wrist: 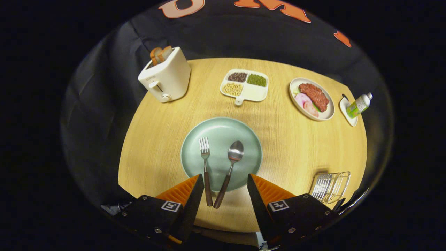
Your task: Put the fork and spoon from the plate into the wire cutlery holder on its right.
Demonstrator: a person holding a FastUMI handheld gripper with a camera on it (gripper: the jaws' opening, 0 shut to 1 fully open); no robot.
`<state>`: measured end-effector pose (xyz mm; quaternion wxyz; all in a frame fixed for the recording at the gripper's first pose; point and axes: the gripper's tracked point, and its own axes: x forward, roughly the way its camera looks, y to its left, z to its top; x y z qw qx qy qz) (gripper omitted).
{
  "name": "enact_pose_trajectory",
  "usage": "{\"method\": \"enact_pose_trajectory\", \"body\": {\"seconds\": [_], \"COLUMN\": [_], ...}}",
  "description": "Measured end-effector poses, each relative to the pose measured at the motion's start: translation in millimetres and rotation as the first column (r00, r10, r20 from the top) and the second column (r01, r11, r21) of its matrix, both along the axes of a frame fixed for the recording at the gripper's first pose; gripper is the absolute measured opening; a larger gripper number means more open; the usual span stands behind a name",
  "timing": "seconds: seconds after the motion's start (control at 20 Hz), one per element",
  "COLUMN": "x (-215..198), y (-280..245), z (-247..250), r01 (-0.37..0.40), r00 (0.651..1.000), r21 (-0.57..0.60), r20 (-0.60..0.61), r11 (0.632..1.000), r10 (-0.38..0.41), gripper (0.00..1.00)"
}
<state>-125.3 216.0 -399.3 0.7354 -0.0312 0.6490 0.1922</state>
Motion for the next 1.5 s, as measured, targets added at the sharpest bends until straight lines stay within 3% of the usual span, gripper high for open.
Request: {"method": "enact_pose_trajectory", "body": {"seconds": [0.45,0.75,0.9,1.2,1.5], "x": [-15.9,-31.6,-33.1,-17.0,2.4], "y": [9.5,6.7,7.5,5.8,5.4], "z": [-69.5,-97.9,-107.3,-111.1,-93.2], "r01": [0.011,0.010,0.023,0.063,0.104], "r00": [0.983,0.967,0.965,0.975,0.989], "r21": [-0.116,-0.179,-0.180,-0.133,-0.048], "r20": [-0.179,-0.249,-0.252,-0.205,-0.101], "r11": [0.993,0.984,0.983,0.989,0.993], "r10": [-0.032,-0.055,-0.069,-0.090,-0.108], "gripper": [0.55,0.32,0.19,0.05,0.05]}}
